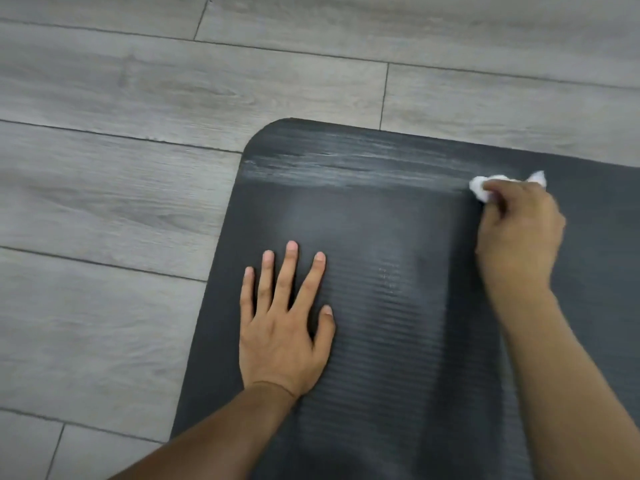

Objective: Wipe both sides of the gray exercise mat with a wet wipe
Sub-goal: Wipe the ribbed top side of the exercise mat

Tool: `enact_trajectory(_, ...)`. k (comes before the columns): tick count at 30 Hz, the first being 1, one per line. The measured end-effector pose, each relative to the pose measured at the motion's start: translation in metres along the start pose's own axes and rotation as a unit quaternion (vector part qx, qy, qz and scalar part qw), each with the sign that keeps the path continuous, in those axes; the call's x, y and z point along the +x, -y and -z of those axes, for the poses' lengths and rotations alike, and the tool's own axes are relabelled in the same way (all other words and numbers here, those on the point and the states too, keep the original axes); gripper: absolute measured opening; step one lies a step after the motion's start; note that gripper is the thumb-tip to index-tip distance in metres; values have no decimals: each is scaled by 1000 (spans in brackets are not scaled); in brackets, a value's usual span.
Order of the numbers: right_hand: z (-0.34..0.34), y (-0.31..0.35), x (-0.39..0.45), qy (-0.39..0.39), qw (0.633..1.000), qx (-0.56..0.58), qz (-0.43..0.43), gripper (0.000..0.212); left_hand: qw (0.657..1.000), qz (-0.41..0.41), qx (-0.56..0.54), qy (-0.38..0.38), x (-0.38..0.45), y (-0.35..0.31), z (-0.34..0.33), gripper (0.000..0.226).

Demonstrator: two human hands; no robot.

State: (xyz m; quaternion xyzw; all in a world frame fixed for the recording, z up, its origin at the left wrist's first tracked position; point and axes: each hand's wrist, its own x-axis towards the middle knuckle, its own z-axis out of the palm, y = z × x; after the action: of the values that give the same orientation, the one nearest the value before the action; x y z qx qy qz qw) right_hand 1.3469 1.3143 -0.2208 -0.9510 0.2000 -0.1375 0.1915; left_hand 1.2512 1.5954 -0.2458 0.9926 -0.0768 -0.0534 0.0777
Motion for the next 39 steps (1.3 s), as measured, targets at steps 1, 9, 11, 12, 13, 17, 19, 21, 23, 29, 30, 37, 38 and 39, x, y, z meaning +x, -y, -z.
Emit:
enact_trajectory(1,13,-16,1,-17,998,-19,-53,30,1000,0,3,-1,0,0,-1,67)
enact_trajectory(9,-91,189,-39,86,962,99,240,24,999,-12,6,-36,0,2,-3,63)
enact_trajectory(11,-104,221,-52,179,941,68,279,27,999,-10,24,-30,0,1,-5,66)
enact_trajectory(12,-106,220,-51,194,936,65,288,27,999,-9,25,-29,-1,2,-5,67)
enact_trajectory(13,-104,208,-48,192,934,70,293,30,999,-11,18,-34,-2,2,-5,66)
enact_trajectory(17,-66,90,-33,27,979,74,190,30,999,-7,-2,-45,-1,0,-5,63)
enact_trajectory(19,-24,11,-34,-48,997,29,60,23,999,-8,-2,-43,-1,-1,-4,64)
enact_trajectory(21,16,-45,-45,-70,997,4,-41,25,999,-9,0,-34,-1,1,-5,64)
enact_trajectory(23,23,-69,-60,-88,995,17,-45,29,999,-2,0,-34,-2,2,-6,64)
enact_trajectory(29,10,-78,-62,-123,990,59,-19,34,999,-1,-18,-44,2,2,-6,64)
enact_trajectory(30,9,-77,-63,-126,990,61,-19,34,999,4,-17,-44,1,2,-5,64)
enact_trajectory(37,10,-79,-61,-130,989,64,2,32,993,-44,24,106,-4,12,21,66)
enact_trajectory(38,10,-79,-60,-129,990,63,5,32,989,-62,35,133,-15,21,28,70)
enact_trajectory(39,10,-78,-60,-127,990,64,7,32,984,-74,44,154,-34,29,35,74)
